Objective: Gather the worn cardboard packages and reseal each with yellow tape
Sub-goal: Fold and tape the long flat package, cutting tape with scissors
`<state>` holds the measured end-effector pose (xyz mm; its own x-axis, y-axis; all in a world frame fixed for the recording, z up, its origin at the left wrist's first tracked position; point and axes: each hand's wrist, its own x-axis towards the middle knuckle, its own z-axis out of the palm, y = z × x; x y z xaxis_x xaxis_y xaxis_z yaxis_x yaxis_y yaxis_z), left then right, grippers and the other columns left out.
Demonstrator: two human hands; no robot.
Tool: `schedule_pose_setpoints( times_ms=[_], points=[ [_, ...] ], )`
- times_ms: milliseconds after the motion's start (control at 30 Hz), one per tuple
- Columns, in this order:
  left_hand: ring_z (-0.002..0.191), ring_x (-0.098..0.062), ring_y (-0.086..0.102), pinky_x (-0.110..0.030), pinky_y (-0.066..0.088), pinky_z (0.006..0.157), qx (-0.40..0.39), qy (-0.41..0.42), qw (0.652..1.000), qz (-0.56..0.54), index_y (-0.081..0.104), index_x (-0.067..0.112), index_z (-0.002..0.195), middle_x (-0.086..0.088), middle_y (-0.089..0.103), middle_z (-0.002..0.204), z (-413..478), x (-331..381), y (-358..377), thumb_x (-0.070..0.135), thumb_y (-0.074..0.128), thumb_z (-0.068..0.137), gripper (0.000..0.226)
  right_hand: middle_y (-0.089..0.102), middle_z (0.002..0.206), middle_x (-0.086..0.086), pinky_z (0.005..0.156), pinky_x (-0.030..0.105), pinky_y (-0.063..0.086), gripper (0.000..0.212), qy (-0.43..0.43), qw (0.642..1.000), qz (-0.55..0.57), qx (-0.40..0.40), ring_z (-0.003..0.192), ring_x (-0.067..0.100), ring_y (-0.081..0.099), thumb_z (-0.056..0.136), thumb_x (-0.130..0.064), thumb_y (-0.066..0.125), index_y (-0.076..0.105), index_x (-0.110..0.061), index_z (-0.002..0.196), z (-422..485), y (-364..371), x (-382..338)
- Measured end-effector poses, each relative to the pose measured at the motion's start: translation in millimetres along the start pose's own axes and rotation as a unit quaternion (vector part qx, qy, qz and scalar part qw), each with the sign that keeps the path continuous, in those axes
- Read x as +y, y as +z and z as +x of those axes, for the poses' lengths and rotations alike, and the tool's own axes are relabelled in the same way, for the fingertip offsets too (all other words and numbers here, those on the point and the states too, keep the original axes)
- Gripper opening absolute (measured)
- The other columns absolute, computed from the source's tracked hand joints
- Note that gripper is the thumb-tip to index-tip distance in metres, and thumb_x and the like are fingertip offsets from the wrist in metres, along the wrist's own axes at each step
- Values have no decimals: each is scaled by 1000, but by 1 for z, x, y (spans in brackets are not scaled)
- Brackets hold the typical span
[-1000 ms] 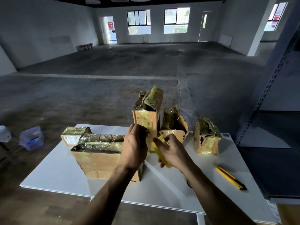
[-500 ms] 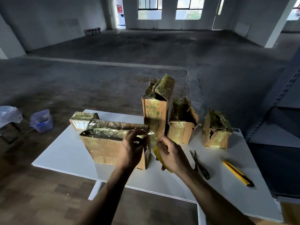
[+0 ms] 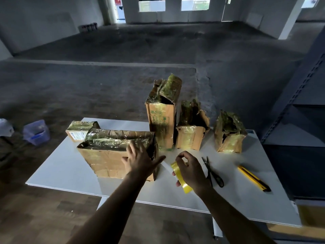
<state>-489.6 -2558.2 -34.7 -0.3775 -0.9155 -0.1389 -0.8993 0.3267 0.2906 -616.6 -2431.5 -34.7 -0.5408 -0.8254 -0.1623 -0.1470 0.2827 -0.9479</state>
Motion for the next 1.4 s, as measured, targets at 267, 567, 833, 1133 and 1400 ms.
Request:
schedule_pose_setpoints(
  times_ms=[267, 567, 833, 1133, 1400],
  points=[
    [129, -32, 36, -41, 35, 102, 90, 24, 995, 45, 59, 11, 123, -11, 54, 134, 15, 2, 21, 40, 48, 98, 39, 66, 86, 12, 44, 35, 56, 10, 14, 1000, 7, -7, 62, 17, 71, 102, -24, 50, 57, -17, 98, 5, -7, 5],
    [90, -38, 59, -39, 44, 72, 191, 101, 972, -96, 66, 11, 74, -15, 70, 84, 13, -8, -12, 19, 54, 94, 24, 67, 80, 15, 43, 33, 53, 11, 4, 999, 32, -9, 51, 14, 65, 102, -23, 50, 58, -16, 100, 10, -8, -6],
    [73, -44, 56, -40, 38, 61, 225, 43, 941, -249, 52, 6, 69, -24, 60, 72, 14, -8, -93, 22, 47, 101, 36, 67, 79, 9, 48, 26, 53, 10, -91, 986, 99, 97, 59, 7, 67, 102, -19, 53, 61, -13, 103, 17, -18, -47],
    [67, -25, 44, -40, 35, 59, 193, -116, 861, -456, 46, 8, 65, -14, 47, 69, 8, -20, -96, 30, 50, 101, 42, 68, 98, -3, 69, 12, 44, 10, -148, 978, 51, 136, 91, 5, 62, 98, -25, 60, 67, -19, 98, 26, -10, -67],
    [66, -25, 48, -35, 41, 60, 236, -160, 819, -497, 62, -2, 88, -12, 56, 74, -5, -50, -89, 27, 50, 102, 34, 69, 99, -1, 82, 22, 51, 6, -145, 981, 48, 121, 97, 15, 64, 95, -20, 63, 68, -17, 98, 29, 27, -63]
  ],
)
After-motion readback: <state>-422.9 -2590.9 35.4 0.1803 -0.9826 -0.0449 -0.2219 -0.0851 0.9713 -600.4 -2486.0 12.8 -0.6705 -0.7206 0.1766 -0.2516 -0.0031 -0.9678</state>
